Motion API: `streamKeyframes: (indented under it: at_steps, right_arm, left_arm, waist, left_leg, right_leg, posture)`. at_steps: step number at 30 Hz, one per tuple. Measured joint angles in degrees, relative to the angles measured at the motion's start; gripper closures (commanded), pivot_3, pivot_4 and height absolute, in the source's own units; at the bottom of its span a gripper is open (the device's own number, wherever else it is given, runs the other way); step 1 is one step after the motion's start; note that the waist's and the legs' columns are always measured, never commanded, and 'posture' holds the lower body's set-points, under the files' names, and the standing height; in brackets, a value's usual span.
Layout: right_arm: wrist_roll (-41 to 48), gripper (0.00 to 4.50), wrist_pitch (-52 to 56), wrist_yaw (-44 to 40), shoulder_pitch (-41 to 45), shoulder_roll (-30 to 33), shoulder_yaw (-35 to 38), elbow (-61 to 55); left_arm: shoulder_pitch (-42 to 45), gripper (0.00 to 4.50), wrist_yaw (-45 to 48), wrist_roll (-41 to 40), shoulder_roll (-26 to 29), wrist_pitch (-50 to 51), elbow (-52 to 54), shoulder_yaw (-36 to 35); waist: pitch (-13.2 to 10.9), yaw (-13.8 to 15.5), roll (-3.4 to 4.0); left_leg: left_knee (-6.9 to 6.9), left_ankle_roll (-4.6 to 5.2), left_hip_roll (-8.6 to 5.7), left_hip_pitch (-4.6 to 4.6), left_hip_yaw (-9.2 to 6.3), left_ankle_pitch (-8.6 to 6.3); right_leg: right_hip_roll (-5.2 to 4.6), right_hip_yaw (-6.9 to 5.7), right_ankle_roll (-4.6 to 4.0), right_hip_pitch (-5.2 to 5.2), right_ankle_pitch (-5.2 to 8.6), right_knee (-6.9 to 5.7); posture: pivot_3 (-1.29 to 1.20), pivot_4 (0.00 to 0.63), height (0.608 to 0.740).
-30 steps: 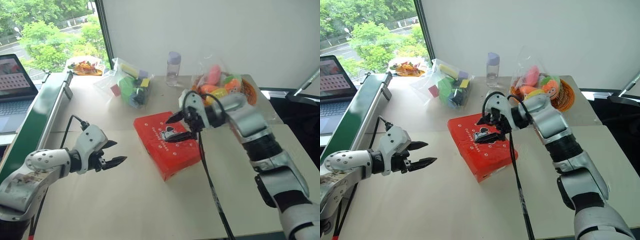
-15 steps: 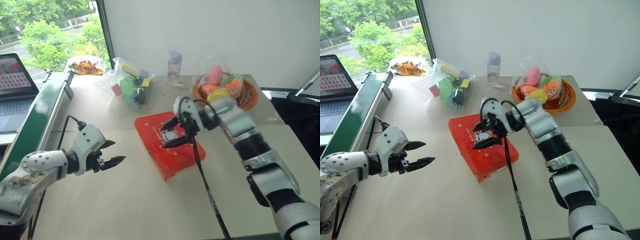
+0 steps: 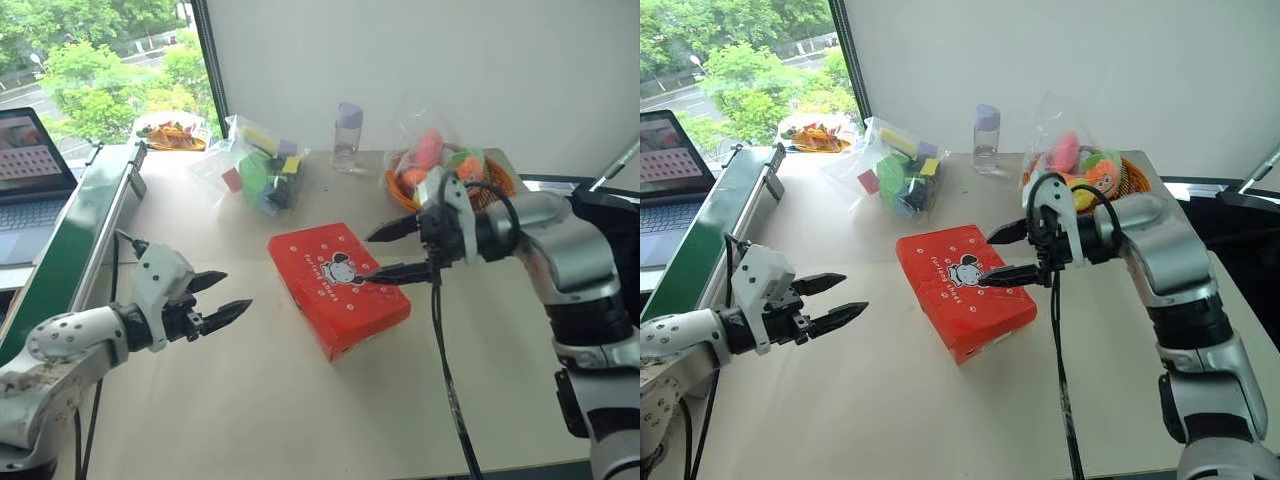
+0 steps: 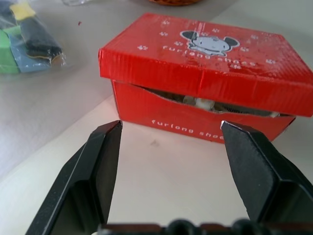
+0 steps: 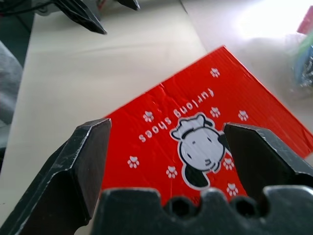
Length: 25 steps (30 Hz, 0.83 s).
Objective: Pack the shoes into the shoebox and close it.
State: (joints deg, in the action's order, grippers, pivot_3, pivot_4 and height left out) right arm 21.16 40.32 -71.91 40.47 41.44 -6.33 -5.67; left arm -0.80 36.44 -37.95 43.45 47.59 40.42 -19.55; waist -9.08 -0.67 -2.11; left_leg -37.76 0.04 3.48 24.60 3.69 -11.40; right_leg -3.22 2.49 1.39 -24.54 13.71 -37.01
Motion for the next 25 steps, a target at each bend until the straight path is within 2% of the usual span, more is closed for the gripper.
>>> streamKeyframes:
  at_steps: [5, 9, 16, 20, 25]
  right_arm:
    - [-0.5, 0.18, -2.5, 4.7, -9.3, 0.9, 3.9, 0.0]
    - [0.2, 0.18, -3.4, 4.5, -13.3, 4.8, 6.8, 0.2]
    - [3.8, 0.18, -3.4, 3.3, -21.2, 5.7, 10.3, 1.6]
    - [4.2, 0.18, -4.8, 4.3, -22.9, 4.6, 10.5, 2.5]
    - [4.7, 0.18, -5.5, 6.3, -22.9, 3.1, 10.5, 1.4]
  left_arm:
    - [-3.3, 1.07, -5.0, 3.5, -3.9, -3.8, 1.0, -1.0]
    - [-8.7, 1.07, -5.7, 4.2, -5.7, -4.9, 1.1, -1.7]
    - [-10.3, 1.07, -5.7, 4.7, -7.7, -7.8, 0.4, -1.8]
    - [-10.4, 1.07, -5.7, 5.2, -8.6, -9.2, -0.3, -0.5]
    - [-11.7, 1.07, -5.3, 7.7, -9.1, -12.6, -2.1, 1.1]
  waist:
    - [0.0, 0.0, 0.00]
    - [0.0, -0.1, -0.01]
    - [0.0, 0.1, -0.03]
    - [0.0, -0.3, -0.03]
    - [0.0, -0.3, -0.03]
  left_leg:
    - [-0.02, 0.01, -0.05, -0.03, -0.01, 0.00]
    - [-0.02, 0.01, -0.04, -0.17, 0.02, 0.00]
    - [-0.03, 0.01, -0.05, -0.33, 0.01, 0.00]
    - [-0.03, 0.01, -0.04, -0.34, 0.04, 0.00]
    - [-0.02, 0.01, -0.02, -0.34, 0.03, 0.00]
  right_leg:
    - [-0.01, 0.04, 0.04, 0.07, -0.02, 0.02]
    - [-0.01, 0.07, 0.05, 0.15, -0.02, 0.03]
    - [-0.03, 0.09, -0.30, 0.32, 0.22, 0.04]
    - [-0.01, 0.14, 0.04, 0.30, 0.02, 0.04]
    - [0.02, 0.13, 0.05, 0.28, 0.01, 0.03]
  posture:
    - [0.00, 0.150, 0.740]
    - [0.00, 0.150, 0.740]
    - [0.00, 0.150, 0.740]
    - [0.00, 0.150, 0.740]
    - [0.00, 0.150, 0.740]
